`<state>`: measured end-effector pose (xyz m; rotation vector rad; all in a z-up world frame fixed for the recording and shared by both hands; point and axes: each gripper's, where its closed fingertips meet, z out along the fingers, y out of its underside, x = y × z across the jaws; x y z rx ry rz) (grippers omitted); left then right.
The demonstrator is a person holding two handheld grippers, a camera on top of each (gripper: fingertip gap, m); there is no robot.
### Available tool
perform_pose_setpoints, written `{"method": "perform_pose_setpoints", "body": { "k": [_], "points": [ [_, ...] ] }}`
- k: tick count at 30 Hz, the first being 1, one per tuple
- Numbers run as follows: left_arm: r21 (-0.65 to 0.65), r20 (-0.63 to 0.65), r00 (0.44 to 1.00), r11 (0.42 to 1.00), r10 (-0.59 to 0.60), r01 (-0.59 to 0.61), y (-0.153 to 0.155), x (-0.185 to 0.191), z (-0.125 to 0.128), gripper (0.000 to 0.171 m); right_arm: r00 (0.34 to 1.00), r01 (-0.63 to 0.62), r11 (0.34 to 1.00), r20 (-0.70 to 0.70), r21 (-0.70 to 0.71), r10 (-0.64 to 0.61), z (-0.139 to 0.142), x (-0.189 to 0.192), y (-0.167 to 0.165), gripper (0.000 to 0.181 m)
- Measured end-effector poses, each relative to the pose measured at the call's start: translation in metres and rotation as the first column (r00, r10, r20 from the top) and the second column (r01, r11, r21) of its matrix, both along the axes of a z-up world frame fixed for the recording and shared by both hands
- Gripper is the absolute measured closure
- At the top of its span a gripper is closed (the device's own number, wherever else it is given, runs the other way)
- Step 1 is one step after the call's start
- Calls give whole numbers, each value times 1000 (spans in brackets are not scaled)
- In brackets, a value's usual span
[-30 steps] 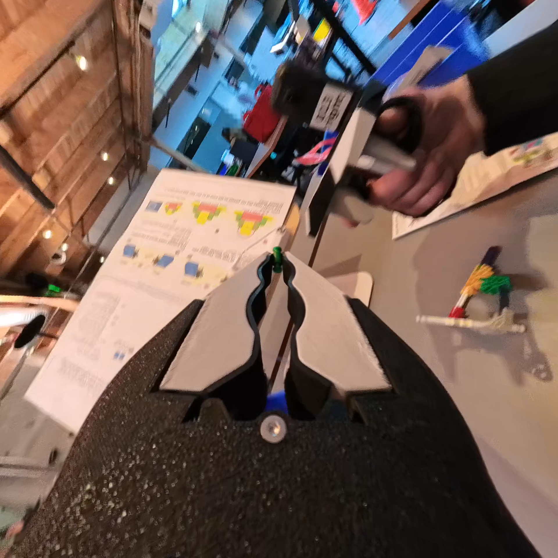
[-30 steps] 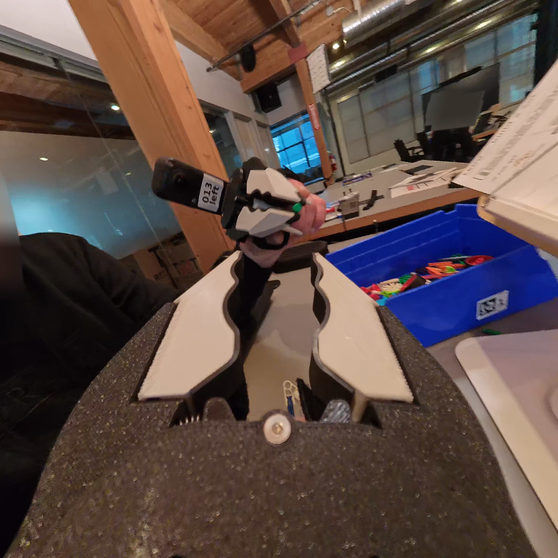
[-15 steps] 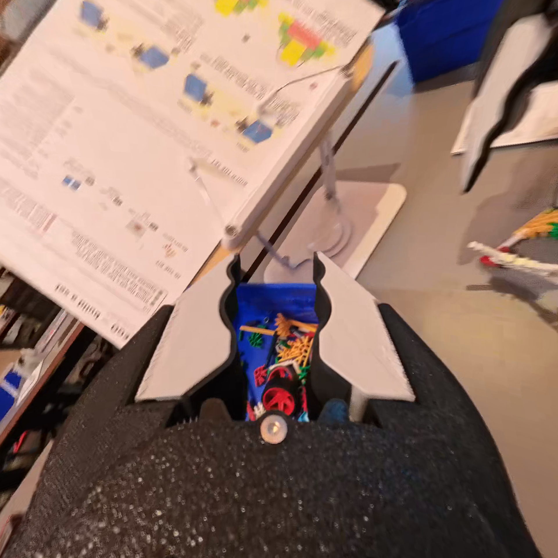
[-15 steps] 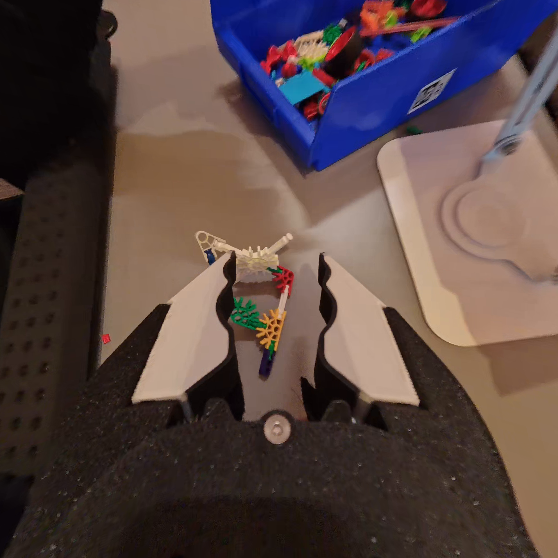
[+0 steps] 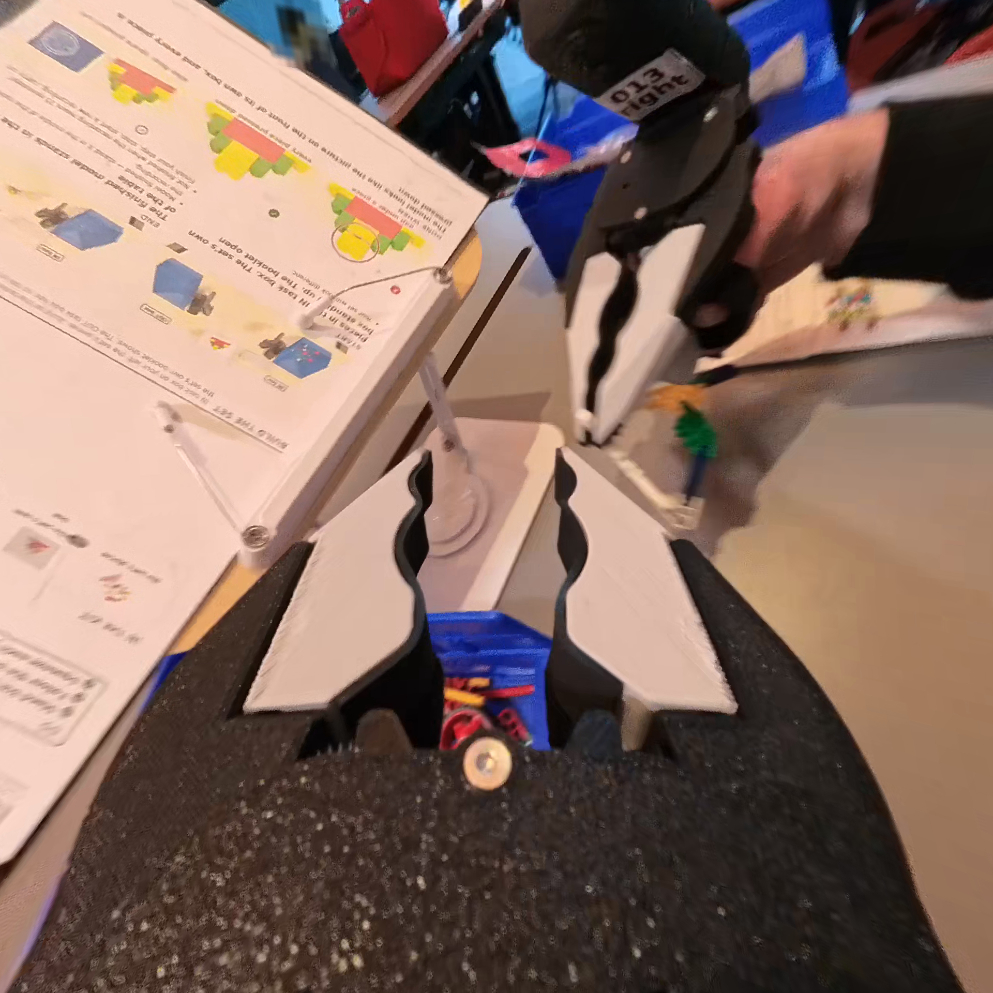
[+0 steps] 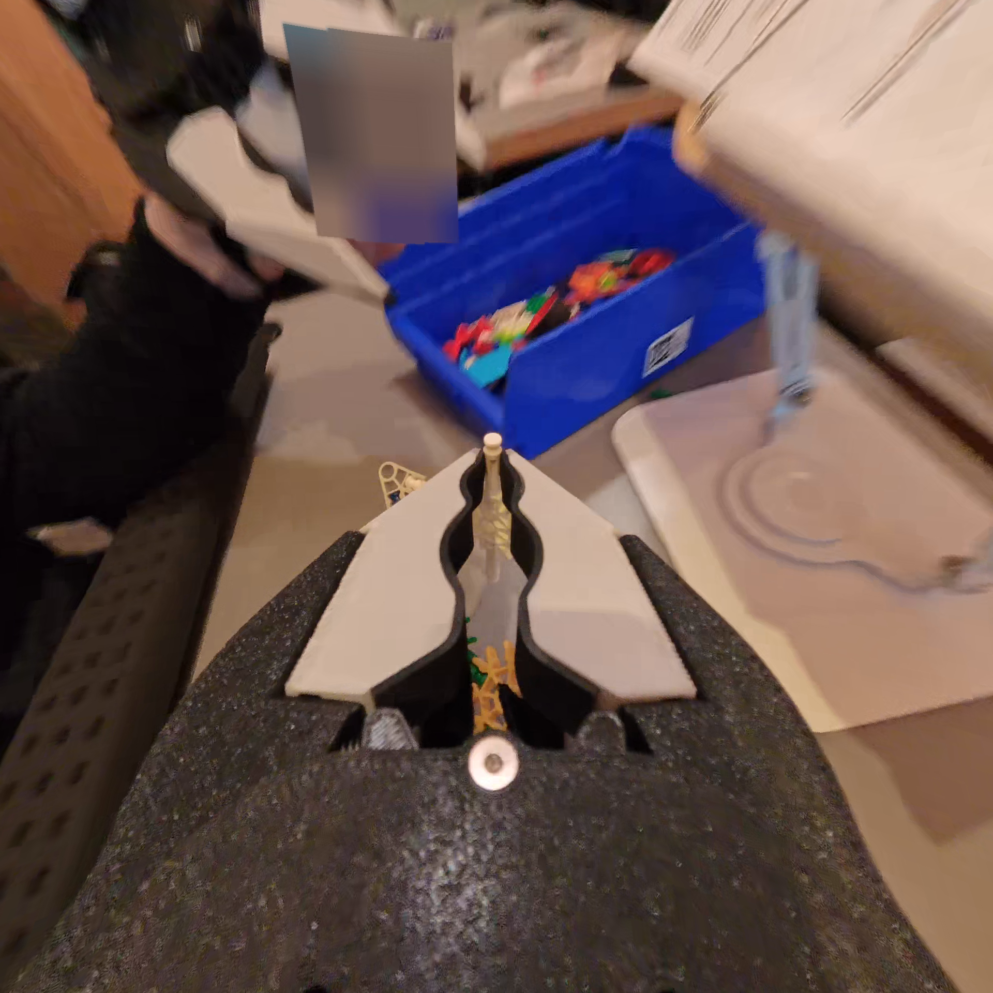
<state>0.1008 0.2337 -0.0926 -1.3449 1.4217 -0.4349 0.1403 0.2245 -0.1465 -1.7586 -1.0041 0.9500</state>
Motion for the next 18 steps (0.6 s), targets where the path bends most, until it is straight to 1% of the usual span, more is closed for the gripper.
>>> {"method": "perform_pose_setpoints", "body": {
  "k": [2, 3, 5, 7, 8, 10, 13, 14, 15, 16, 17, 18],
  "points": [
    [-129, 60, 996, 989, -65, 72, -13, 9, 1, 121, 995, 64, 993, -83, 97, -56, 28, 11, 5, 178],
    [-172, 78, 993, 980, -88, 100, -18, 15, 0, 118, 988, 120, 985, -114, 125, -106, 40, 16, 11, 178],
    [-183, 81, 993, 978, -83, 97, -19, 29, -5, 115, 980, 169, 969, -136, 179, -145, 54, 19, 13, 178],
    [-218, 60, 994, 971, -89, 100, -22, 45, -16, 112, 974, 198, 957, -155, 213, -167, 64, 16, 13, 178],
    [-221, 54, 996, 972, -67, 78, -19, 51, -21, 114, 973, 190, 957, -169, 221, -155, 68, 12, 10, 178],
    [-236, 62, 995, 968, -77, 89, -19, 63, -28, 126, 970, 172, 959, -210, 226, -124, 76, 4, 5, 178],
    [-262, 150, 984, 956, -93, 131, -20, 70, -21, 134, 958, 175, 961, -262, 214, -116, 84, 6, 3, 177],
    [-281, 176, 980, 950, -93, 140, -20, 67, -16, 144, 955, 170, 964, -277, 206, -109, 86, 10, 2, 177],
    [-291, 215, 972, 944, -93, 154, -18, 63, -8, 155, 958, 140, 970, -276, 199, -81, 86, 11, -2, 177],
    [-313, 241, 963, 931, -116, 190, -22, 59, -1, 158, 963, 93, 976, -265, 198, -38, 85, 8, -10, 176],
    [-313, 225, 966, 929, -130, 198, -23, 54, -1, 164, 972, 53, 976, -234, 212, -2, 83, 5, -17, 175],
    [-278, 167, 976, 943, -139, 181, -23, 50, -6, 165, 987, 54, 970, -161, 238, -16, 76, 2, -18, 176]
  ]
}}
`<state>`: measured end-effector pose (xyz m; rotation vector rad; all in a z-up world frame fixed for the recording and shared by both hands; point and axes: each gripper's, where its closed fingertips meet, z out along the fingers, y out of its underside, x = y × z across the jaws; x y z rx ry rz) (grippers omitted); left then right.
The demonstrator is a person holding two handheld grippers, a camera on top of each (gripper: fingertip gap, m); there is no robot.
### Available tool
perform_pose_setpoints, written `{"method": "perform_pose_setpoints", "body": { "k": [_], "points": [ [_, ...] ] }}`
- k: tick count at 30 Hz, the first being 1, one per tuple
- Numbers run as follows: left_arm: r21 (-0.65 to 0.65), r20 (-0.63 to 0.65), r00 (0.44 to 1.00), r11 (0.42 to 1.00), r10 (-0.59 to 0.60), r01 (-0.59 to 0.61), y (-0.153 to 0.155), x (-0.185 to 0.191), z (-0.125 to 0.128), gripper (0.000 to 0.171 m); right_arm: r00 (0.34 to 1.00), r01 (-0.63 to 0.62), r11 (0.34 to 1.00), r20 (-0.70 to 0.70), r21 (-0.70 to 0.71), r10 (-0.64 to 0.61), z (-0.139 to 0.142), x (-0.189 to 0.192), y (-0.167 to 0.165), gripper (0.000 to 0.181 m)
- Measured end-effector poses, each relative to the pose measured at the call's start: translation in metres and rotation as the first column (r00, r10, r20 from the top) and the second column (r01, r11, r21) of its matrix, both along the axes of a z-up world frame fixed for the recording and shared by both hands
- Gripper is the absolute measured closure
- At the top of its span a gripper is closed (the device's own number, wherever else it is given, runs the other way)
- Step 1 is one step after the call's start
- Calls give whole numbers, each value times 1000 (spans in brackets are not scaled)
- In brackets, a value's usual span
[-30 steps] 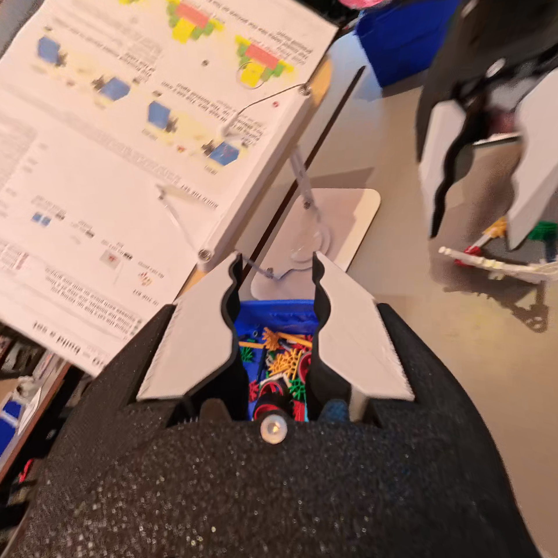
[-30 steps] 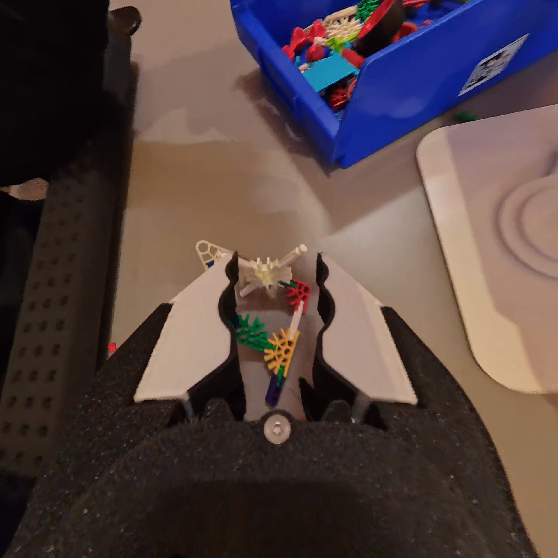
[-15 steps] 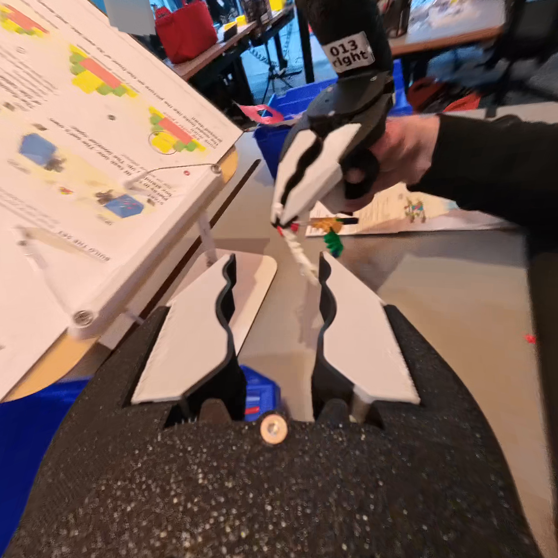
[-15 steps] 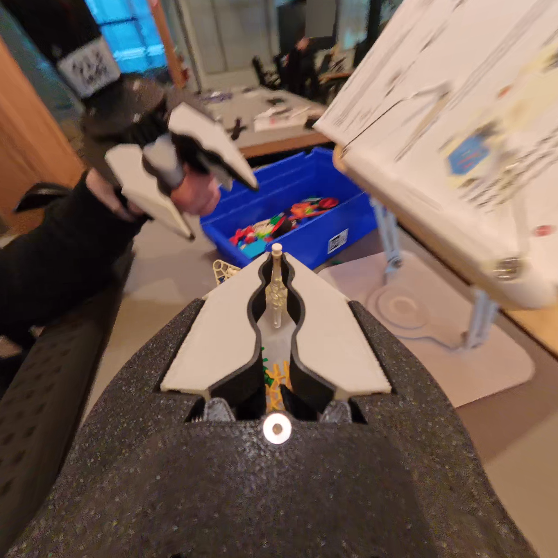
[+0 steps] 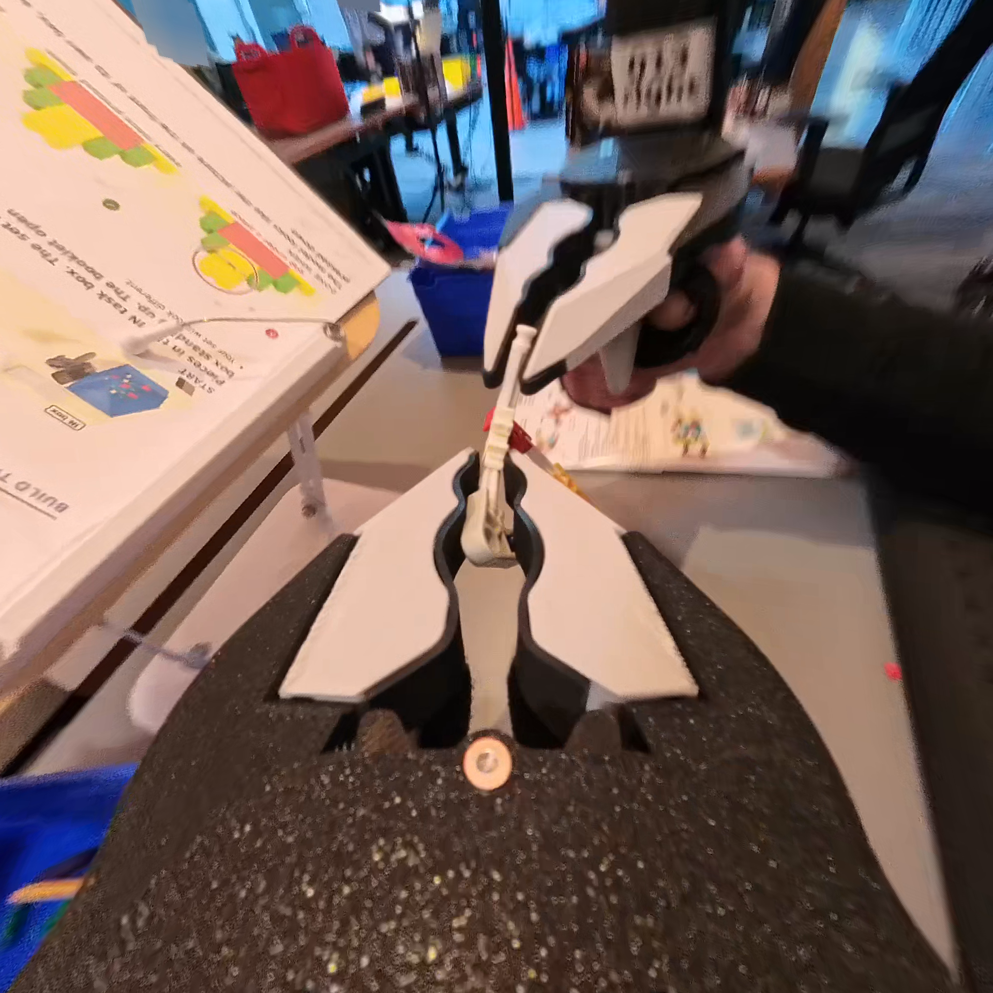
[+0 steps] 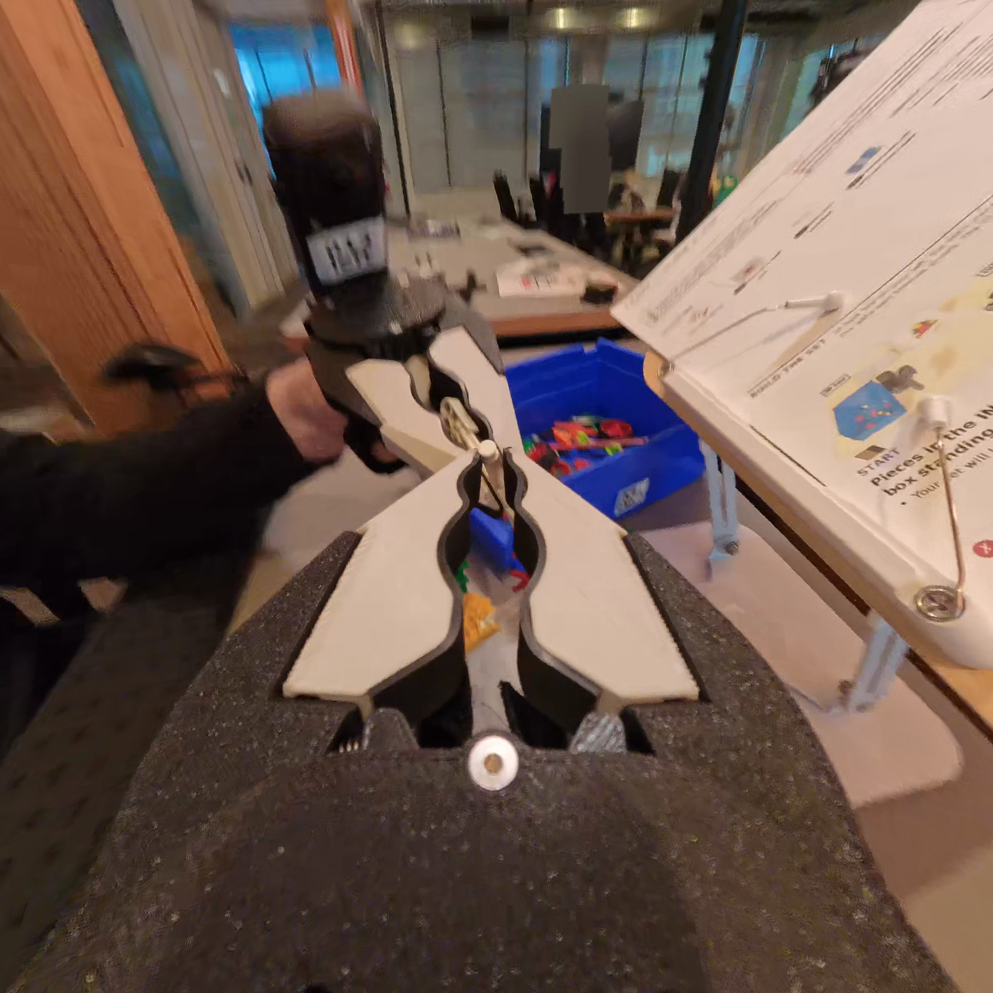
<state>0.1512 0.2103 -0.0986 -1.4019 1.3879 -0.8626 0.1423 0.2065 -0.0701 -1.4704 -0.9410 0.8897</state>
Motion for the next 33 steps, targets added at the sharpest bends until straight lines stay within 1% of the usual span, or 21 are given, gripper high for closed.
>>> {"method": "perform_pose_setpoints", "body": {
  "k": [1, 3, 4, 6, 7, 10, 13, 16, 19, 22, 25, 27, 31, 33],
  "points": [
    [41, -62, 998, 999, 1, 2, -1, -4, -7, 166, 996, 10, 1000, 90, 24, -12, -9, -2, -3, 176],
    [59, -142, 989, 997, -37, 46, -10, -12, -17, 166, 978, -18, 998, 210, 65, 3, -19, -7, -13, 175],
    [97, -194, 981, 994, -26, 46, -11, -16, -21, 166, 963, -15, 996, 269, 86, -9, -25, -8, -15, 175],
    [184, -325, 945, 983, 37, 25, -8, -26, -33, 166, 920, -11, 993, 389, 117, -36, -39, -9, -17, 175],
    [202, -358, 933, 979, 41, 34, -10, -29, -36, 166, 904, -22, 992, 427, 120, -32, -44, -11, -20, 174],
    [223, -382, 923, 974, 41, 49, -15, -31, -37, 166, 864, -21, 983, 498, 182, -74, -49, -16, -19, 177],
    [233, -390, 919, 971, 51, 45, -14, -33, -37, 166, 859, -19, 979, 504, 204, -88, -49, -18, -17, 177],
    [265, -359, 928, 964, 96, 3, -5, -32, -30, 166, 850, 23, 963, 501, 267, -160, -41, -18, -9, 178],
    [200, -257, 960, 978, 114, -62, 7, -29, -20, 166, 831, 90, 932, 489, 350, -264, -32, -17, 3, 178],
    [115, -188, 972, 986, 144, -124, 22, -22, -22, 165, 764, 167, 887, 512, 430, -392, -33, -11, 20, 177],
    [28, -178, 973, 989, 148, -145, 32, -21, -31, 165, 695, 203, 851, 540, 485, -474, -40, -10, 32, 174],
    [-43, -133, 980, 987, 147, -154, 37, -20, -29, 165, 653, 220, 816, 540, 535, -530, -38, -10, 37, 173],
    [-118, -67, 983, 977, 172, -179, 43, -21, -22, 165, 576, 250, 744, 522, 620, -629, -29, -12, 42, 174],
    [-147, -30, 984, 973, 177, -180, 45, -21, -17, 165, 548, 261, 693, 488, 672, -679, -23, -14, 44, 174]
  ]
}}
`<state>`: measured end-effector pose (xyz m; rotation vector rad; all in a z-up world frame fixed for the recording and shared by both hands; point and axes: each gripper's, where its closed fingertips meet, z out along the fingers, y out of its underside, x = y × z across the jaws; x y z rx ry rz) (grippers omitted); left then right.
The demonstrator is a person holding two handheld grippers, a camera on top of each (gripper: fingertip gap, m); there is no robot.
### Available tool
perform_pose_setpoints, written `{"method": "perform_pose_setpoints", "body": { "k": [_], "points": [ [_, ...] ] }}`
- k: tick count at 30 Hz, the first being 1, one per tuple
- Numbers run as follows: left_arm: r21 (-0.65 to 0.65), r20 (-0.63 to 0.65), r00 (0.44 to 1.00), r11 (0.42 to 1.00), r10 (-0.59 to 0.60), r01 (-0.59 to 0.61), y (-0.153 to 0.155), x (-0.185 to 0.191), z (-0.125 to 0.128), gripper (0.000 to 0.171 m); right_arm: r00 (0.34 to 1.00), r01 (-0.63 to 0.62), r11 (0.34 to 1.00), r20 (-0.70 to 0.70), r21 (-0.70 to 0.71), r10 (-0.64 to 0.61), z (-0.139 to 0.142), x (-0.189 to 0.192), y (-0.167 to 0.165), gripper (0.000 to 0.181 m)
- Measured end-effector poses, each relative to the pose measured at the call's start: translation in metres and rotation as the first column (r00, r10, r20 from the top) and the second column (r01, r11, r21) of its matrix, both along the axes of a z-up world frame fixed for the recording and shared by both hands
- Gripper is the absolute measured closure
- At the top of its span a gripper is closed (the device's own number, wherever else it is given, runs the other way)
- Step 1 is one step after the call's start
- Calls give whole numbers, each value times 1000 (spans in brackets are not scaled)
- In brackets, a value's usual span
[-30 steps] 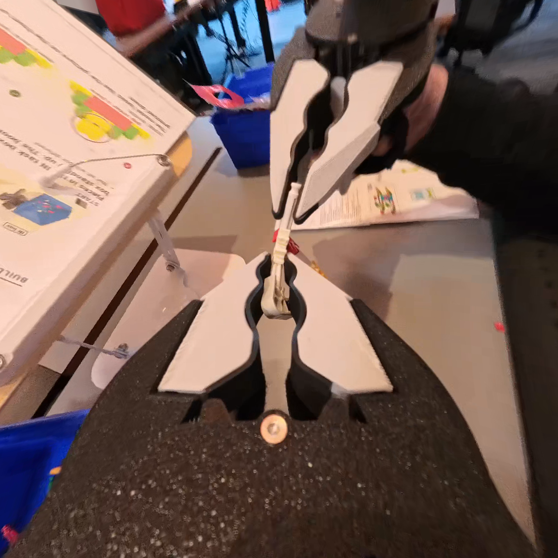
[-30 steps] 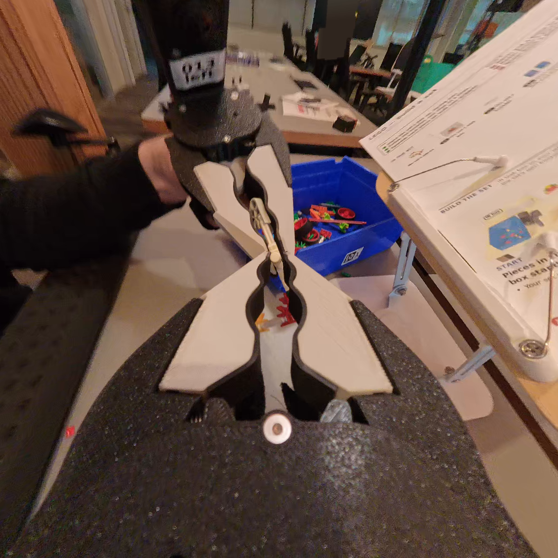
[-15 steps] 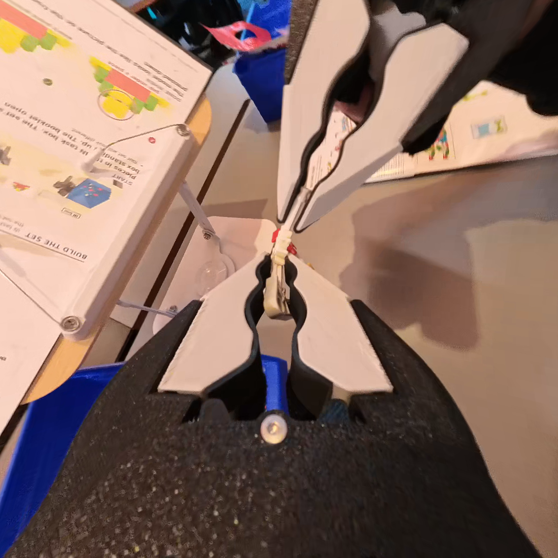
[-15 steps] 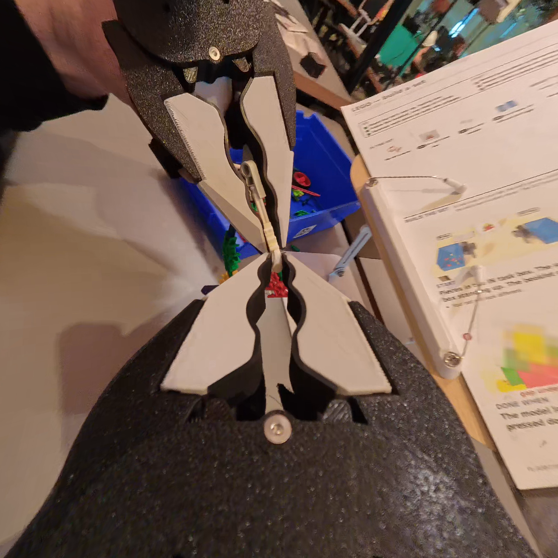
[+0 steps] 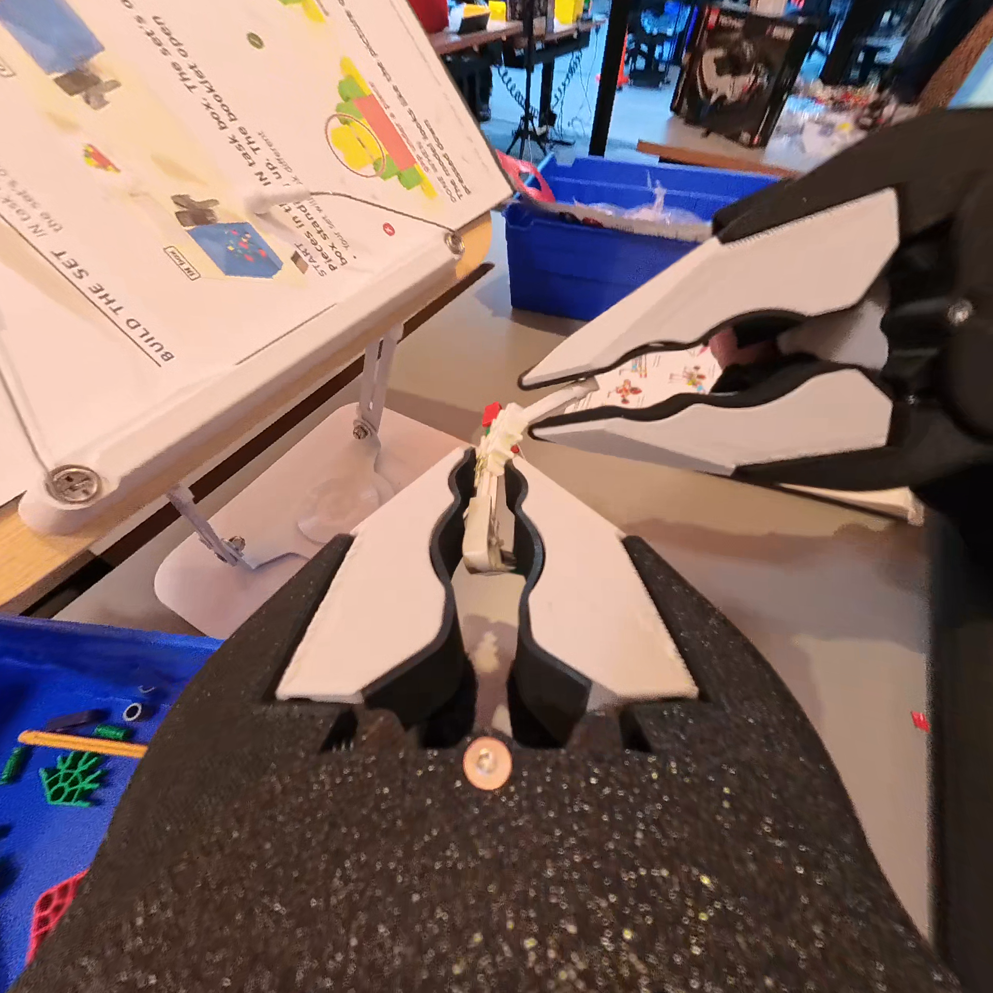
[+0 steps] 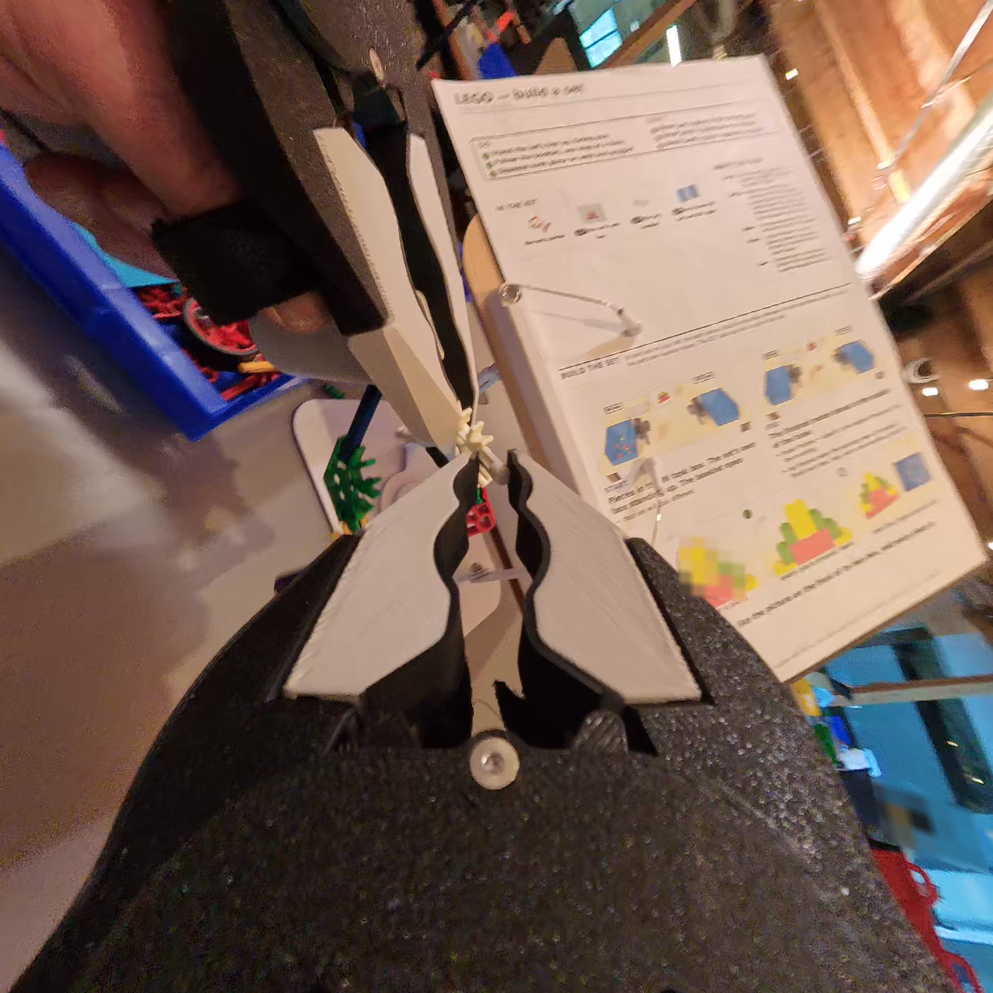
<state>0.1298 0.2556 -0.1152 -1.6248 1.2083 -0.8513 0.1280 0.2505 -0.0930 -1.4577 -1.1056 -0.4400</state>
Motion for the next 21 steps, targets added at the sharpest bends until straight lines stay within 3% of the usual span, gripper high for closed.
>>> {"method": "perform_pose_setpoints", "body": {
  "k": [2, 4, 7, 11, 15, 19, 21],
  "points": [
    [-89, 87, 995, 995, -42, 50, -9, 7, 8, 167, 996, 63, 990, 48, 127, -69, 10, -2, 4, 180],
    [-35, 36, 999, 999, 14, -13, 0, 3, 4, 168, 996, 63, 991, 59, 121, -71, 6, -5, 5, 179],
    [-36, 86, 996, 999, 8, -5, 0, 0, 13, 168, 999, 45, 988, -7, 146, -45, 17, -8, 2, 179],
    [71, 50, 988, 987, 144, -147, 24, -31, 23, 168, 959, -18, 988, -276, 155, 61, 41, -5, -4, 178],
    [131, 128, 965, 960, 231, -247, 31, -73, 57, 168, 912, -63, 985, -390, 161, 123, 51, -3, -7, 178],
    [247, 194, 915, 886, 353, -394, 38, -111, 89, 168, 913, -170, 967, -339, 190, 227, 47, -47, -17, 178],
    [277, 252, 877, 837, 410, -471, 42, -134, 104, 168, 918, -227, 966, -303, 127, 256, 33, -77, -12, 178]
  ]
}}
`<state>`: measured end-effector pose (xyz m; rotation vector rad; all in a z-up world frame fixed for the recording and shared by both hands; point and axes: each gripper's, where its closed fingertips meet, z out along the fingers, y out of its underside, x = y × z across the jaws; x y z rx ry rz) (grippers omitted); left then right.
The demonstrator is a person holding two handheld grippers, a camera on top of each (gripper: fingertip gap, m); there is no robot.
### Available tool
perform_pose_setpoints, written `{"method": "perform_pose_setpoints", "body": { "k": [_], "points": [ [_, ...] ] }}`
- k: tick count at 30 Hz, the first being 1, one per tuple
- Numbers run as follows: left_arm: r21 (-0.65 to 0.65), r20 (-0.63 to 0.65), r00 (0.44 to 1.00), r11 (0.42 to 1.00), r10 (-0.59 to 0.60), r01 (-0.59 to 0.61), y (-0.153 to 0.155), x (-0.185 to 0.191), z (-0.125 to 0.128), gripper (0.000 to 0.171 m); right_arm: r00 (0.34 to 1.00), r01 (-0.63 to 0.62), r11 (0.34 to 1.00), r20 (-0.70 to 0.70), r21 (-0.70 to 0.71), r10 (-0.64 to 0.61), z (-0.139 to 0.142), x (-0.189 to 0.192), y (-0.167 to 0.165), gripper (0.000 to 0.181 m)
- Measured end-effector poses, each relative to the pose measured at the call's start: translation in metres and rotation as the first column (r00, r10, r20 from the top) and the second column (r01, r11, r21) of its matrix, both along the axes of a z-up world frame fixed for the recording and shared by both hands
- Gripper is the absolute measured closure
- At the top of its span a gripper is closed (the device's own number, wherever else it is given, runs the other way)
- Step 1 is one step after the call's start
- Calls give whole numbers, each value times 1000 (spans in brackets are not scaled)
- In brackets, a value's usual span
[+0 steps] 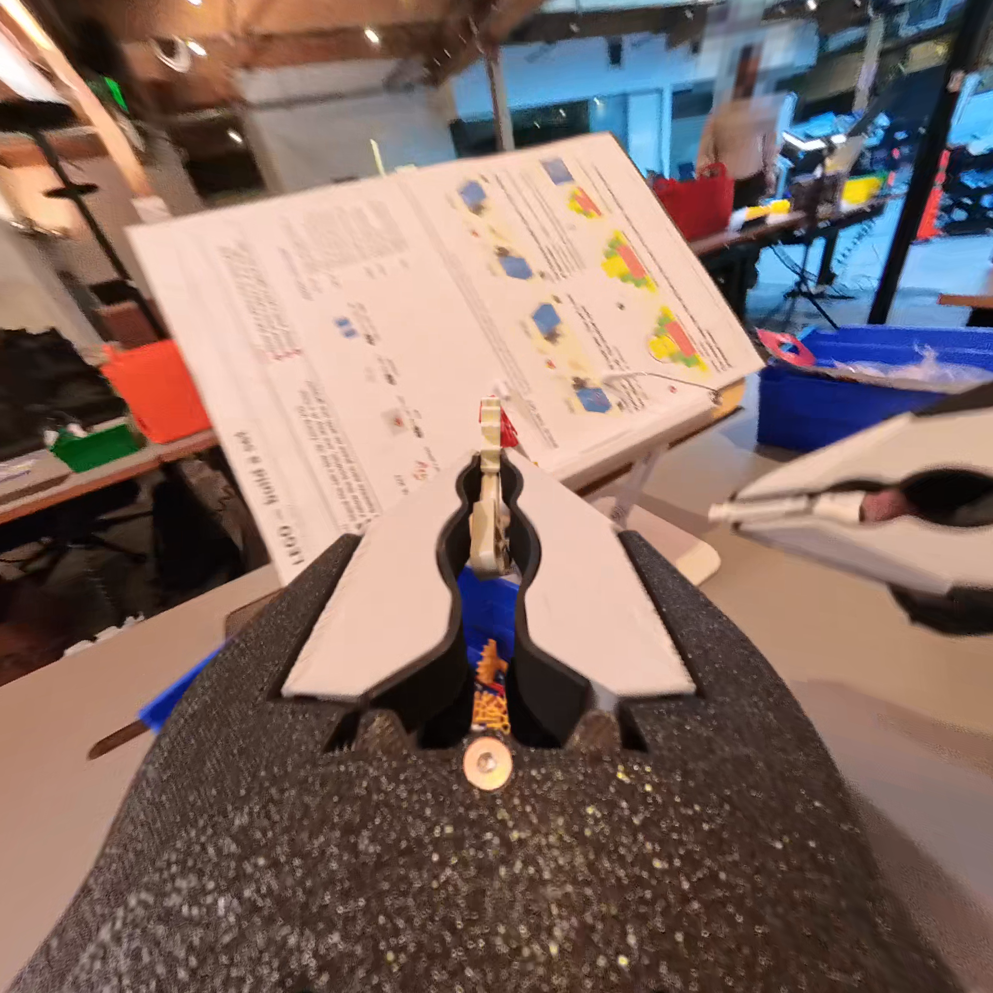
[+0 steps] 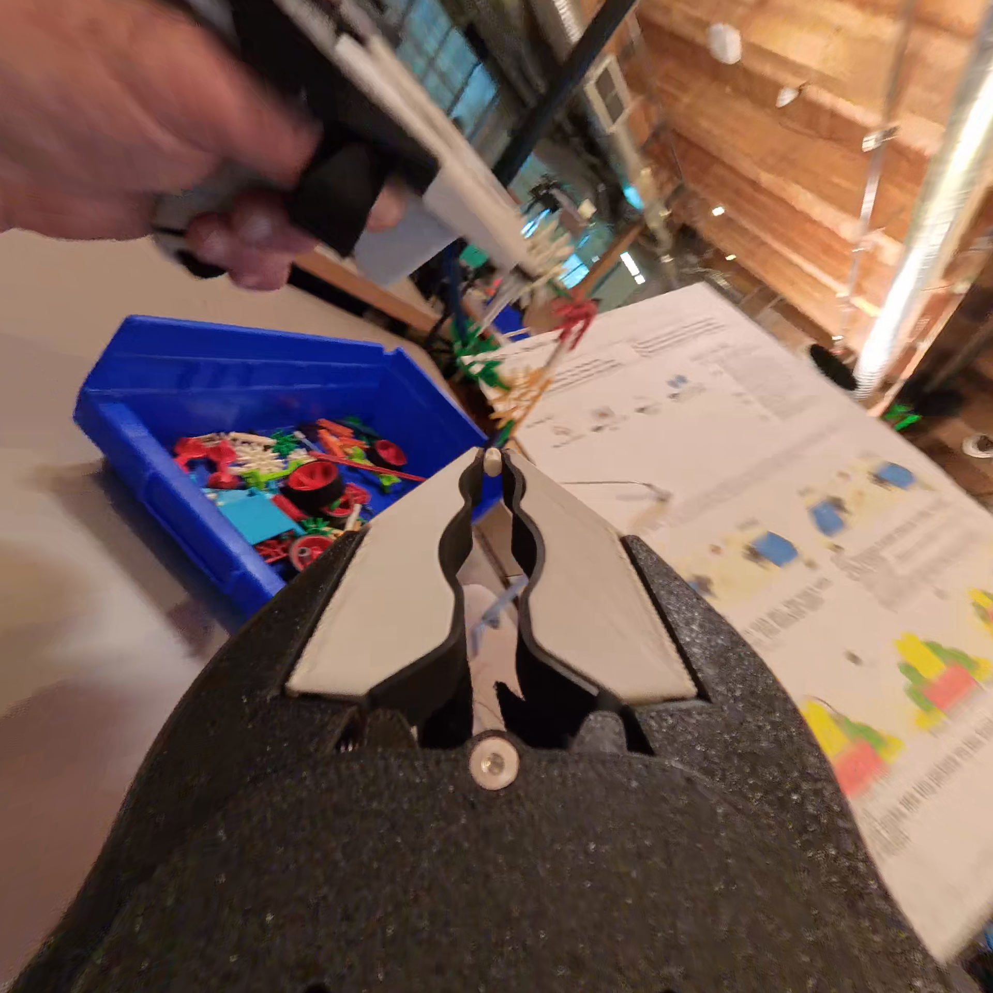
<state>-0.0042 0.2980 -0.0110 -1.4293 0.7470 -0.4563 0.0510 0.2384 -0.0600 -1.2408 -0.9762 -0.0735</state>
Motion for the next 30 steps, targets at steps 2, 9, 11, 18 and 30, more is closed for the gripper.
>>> {"method": "perform_pose_setpoints", "body": {
  "k": [2, 9, 11, 18, 30],
  "points": [
    [30, 42, 998, 999, 44, -45, 3, -18, 10, 168, 998, 26, 990, 54, -141, -19, -32, -21, 23, 177],
    [55, 117, 993, 998, 0, -7, 2, -32, 16, 167, 999, -34, 915, -33, -401, 23, -77, -25, 47, 147],
    [57, 160, 984, 996, -73, 65, -4, -24, 19, 168, 986, -103, 921, -162, -375, 44, -49, -8, 44, 154],
    [32, 245, 898, 929, -365, 368, -35, 16, 18, 168, 850, -432, 821, -472, -372, 234, 11, 21, 12, 144],
    [172, 178, 867, 882, -466, 438, -52, 46, 13, 168, 830, -460, 767, -523, -447, 192, 8, 27, 13, 175]
  ]
}}
